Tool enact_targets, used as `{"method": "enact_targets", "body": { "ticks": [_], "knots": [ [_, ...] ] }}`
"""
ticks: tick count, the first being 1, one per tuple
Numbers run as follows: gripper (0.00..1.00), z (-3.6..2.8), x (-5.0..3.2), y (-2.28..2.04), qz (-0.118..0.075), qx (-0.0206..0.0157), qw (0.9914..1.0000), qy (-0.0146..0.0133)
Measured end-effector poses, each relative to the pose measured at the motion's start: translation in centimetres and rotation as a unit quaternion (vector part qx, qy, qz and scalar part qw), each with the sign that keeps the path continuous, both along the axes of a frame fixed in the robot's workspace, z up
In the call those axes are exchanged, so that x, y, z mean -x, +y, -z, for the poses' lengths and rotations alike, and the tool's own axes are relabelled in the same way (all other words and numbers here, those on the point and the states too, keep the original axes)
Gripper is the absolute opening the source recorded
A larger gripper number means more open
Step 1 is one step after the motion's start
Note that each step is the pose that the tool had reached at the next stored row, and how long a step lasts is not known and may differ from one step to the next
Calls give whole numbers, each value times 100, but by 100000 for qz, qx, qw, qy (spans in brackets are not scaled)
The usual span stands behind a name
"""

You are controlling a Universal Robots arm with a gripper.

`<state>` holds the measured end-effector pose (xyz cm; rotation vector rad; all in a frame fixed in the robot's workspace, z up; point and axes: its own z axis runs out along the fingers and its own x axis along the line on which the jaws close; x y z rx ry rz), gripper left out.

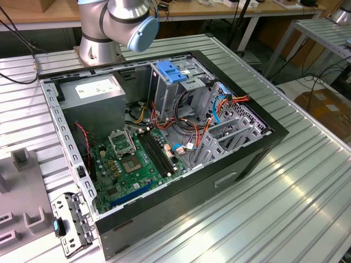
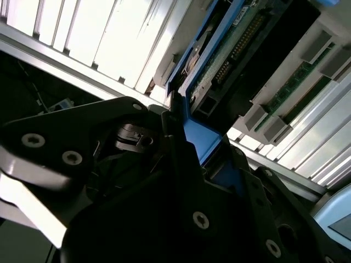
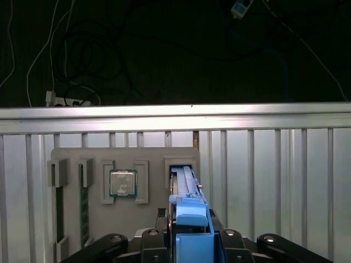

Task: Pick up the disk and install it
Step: 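Pick up the disk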

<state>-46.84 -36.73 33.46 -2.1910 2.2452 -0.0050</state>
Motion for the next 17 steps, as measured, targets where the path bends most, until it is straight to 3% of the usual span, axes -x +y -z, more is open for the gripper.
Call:
{"method": "enact_targets", "body": {
  "ticks": [6,13,17],
  "knots": [
    [37,-69,0,0,1,0,100000,-2],
    [37,-77,0,0,1,-5,100000,-5],
    [37,-122,0,0,3,-5,100000,-1]
  ]
}}
